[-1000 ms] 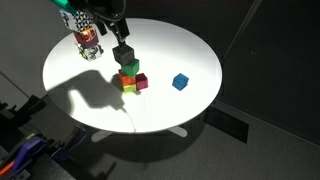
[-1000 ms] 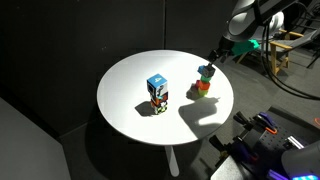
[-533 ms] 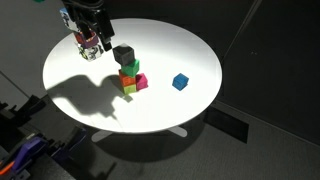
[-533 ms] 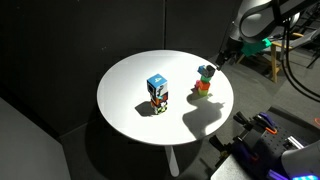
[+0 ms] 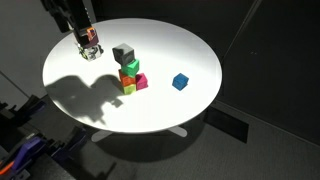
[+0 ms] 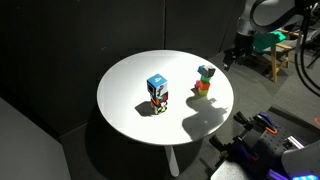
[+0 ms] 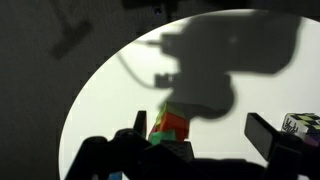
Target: Put the gray block on top of the green block
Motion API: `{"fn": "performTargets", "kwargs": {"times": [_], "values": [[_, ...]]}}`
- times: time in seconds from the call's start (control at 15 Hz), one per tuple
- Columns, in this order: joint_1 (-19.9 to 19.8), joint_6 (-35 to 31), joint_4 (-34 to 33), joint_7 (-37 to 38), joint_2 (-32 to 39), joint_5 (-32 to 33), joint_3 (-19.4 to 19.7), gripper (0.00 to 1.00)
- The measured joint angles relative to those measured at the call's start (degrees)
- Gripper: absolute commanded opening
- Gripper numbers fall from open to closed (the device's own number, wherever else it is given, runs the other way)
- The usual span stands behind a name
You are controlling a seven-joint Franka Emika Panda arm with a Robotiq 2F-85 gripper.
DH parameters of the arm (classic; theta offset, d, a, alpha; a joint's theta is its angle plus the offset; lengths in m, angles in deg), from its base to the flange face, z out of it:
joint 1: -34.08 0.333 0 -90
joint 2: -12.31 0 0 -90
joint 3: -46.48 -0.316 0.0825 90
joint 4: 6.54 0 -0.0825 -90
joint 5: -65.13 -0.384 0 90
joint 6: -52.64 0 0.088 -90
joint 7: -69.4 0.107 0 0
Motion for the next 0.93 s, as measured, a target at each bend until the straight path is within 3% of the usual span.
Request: {"fn": "performTargets", "kwargs": {"times": [0.47,0.93], "values": [[0.0,0.6,3.6,0.3,-7.0,0.0,-0.4,1.00],[0.0,0.6,3.6,0.3,-6.3,0.0,-0.4,1.00]]}}
